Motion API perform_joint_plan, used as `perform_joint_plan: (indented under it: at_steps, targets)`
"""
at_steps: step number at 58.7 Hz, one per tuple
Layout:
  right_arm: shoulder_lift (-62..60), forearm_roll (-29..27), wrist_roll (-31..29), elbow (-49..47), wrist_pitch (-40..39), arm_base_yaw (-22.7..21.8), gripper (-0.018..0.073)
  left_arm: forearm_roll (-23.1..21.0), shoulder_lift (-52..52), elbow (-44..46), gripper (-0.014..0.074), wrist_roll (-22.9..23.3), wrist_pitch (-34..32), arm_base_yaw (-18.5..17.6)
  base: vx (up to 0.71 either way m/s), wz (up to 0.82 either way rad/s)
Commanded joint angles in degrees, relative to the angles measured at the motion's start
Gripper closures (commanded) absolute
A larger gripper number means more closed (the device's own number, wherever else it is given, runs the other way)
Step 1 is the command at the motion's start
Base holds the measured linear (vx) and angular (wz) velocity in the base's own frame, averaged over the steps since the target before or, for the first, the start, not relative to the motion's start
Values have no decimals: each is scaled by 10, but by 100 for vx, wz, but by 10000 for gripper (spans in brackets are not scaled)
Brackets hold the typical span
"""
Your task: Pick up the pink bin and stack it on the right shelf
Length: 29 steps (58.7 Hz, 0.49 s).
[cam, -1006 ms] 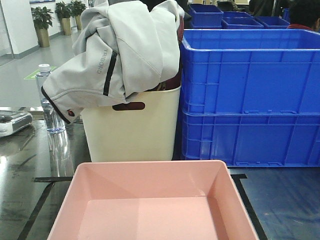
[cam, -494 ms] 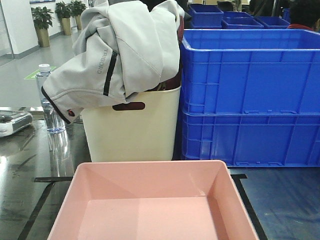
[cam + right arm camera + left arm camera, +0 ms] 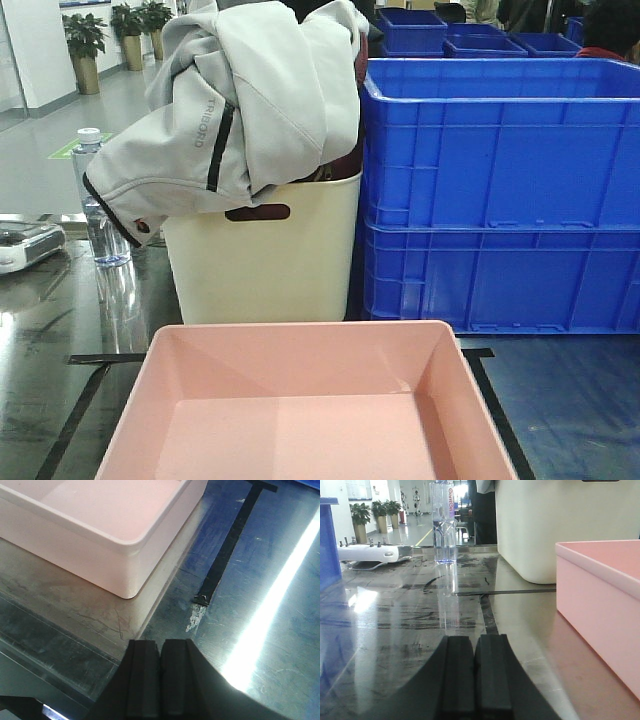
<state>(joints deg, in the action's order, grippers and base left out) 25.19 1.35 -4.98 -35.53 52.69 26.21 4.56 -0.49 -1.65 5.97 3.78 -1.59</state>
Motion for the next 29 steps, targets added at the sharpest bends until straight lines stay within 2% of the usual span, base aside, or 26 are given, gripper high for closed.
perform_joint_plan:
  at_steps: [1,8,18,23,29]
  targets:
    - [-14,20,-7,-4,-57,-18,568,0,-11,-9,596,4,-49,2,0,0]
    - [-70,3,1,62,-182,-99,568,0,-11,-8,596,4,-48,2,0,0]
    - [-160,16,-5,187,-358,-195,568,0,-11,-8,596,4,-48,2,0,0]
    - [-200,16,-5,243,-425,-218,568,0,-11,-8,596,4,-48,2,0,0]
    - [-237,15,-5,295,-482,-223,568,0,-11,-8,596,4,-48,2,0,0]
